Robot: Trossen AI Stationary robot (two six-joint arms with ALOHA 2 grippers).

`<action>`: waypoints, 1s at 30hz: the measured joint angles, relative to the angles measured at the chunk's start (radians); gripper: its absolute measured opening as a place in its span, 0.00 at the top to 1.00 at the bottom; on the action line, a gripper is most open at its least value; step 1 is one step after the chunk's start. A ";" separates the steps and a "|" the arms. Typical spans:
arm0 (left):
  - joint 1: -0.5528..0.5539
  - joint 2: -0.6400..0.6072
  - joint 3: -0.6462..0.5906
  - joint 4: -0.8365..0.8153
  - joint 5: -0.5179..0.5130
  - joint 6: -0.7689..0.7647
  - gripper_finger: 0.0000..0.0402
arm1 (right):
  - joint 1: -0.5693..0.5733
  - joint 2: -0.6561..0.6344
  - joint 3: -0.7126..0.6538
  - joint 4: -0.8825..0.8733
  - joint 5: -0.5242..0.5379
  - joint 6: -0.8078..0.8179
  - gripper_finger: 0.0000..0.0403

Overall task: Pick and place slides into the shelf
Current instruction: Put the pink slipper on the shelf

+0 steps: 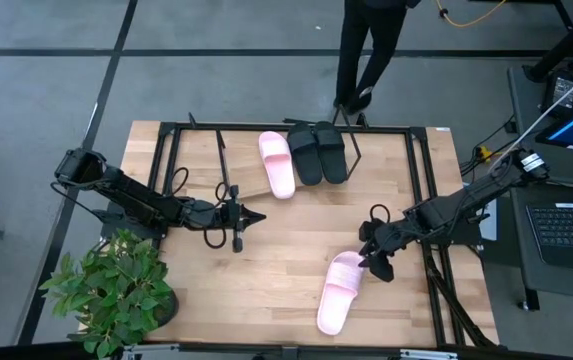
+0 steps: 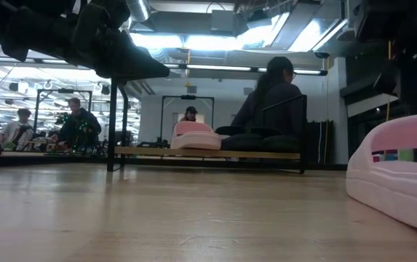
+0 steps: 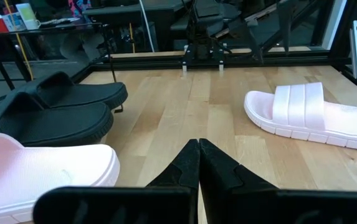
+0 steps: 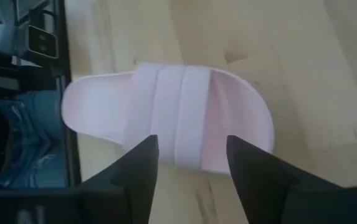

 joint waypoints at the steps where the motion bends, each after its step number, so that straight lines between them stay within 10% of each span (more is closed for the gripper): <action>1: 0.000 0.000 0.000 0.000 0.000 0.000 1.00 | 0.000 0.000 -0.007 0.002 0.000 0.000 0.53; 30: 0.000 0.000 0.000 0.000 0.000 0.001 1.00 | -0.001 0.000 -0.008 0.123 -0.003 -0.069 0.58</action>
